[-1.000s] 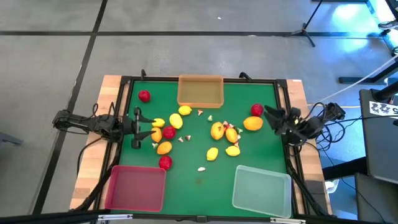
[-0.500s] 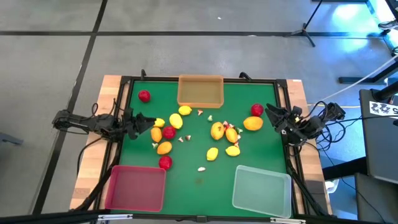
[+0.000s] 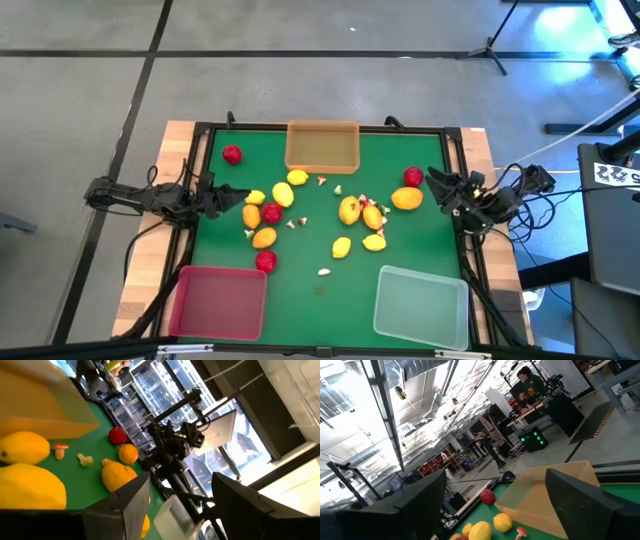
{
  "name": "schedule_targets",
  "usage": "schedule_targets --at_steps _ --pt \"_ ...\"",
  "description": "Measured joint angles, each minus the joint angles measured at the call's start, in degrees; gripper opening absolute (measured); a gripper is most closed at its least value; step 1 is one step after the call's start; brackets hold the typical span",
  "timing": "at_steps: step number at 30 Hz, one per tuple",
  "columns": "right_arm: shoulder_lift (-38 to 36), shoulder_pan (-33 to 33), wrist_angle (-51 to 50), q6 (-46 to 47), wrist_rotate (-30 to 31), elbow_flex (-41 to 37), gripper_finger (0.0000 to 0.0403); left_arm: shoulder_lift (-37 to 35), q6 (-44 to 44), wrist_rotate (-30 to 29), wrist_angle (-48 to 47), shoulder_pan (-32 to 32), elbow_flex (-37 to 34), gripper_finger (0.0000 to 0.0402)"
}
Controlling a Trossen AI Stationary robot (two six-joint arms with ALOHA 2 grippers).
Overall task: Sort produce into baskets
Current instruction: Put the tomato into the red bin
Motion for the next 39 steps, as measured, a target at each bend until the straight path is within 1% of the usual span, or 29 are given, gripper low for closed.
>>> schedule_targets --at_steps 8,11,12,16,20,24,26,28,31,33,35,39 --pt "0.0 0.0 -1.33 0.02 0.0 0.0 0.0337 0.0 0.37 -0.82 -1.15 0.0 0.0 0.0208" --pt "0.0 0.0 -1.09 0.32 -0.02 0.0 0.0337 0.0 -0.25 -6.18 -0.19 0.01 -0.02 0.0208" --pt "0.0 0.0 -0.87 1.37 -0.02 0.0 0.0337 0.0 -0.41 -6.55 1.12 0.03 -0.02 0.0208" --pt "0.0 0.0 -0.88 5.02 -0.27 0.0 0.0337 0.0 3.43 -3.46 7.34 0.01 0.65 0.0208" --pt "0.0 0.0 -0.87 5.11 -1.54 0.0 0.0337 0.84 10.33 -2.14 9.14 0.01 6.16 0.0208" --pt "0.0 0.0 -0.87 5.24 -1.53 0.0 0.0337 5.74 19.08 -3.1 8.62 0.01 14.02 0.0208" --pt "0.0 0.0 -0.87 5.24 -1.53 0.0 0.0337 9.25 22.18 -5.03 5.21 0.01 18.55 0.0208" --pt "0.0 0.0 -0.85 5.24 -1.53 0.0 0.0337 13.56 22.89 -8.93 -2.07 0.01 23.17 0.0208" --pt "0.0 0.0 -0.83 5.24 -1.53 0.0 0.0337 20.51 18.41 -17.49 -16.2 0.06 29.87 0.0208" --pt "0.0 0.0 -0.83 5.23 -1.52 0.0 0.0337 25.57 15.99 -21.34 -25.23 0.75 33.94 0.0208" --pt "0.0 0.0 -0.83 5.22 -1.51 0.0 0.0337 30.6 15.78 -23.2 -32.12 2.1 37.44 0.0208" --pt "0.0 0.0 -0.83 5.22 -1.27 0.0 0.0337 40.14 17.17 -23.55 -38.42 7.12 44.24 0.0208"
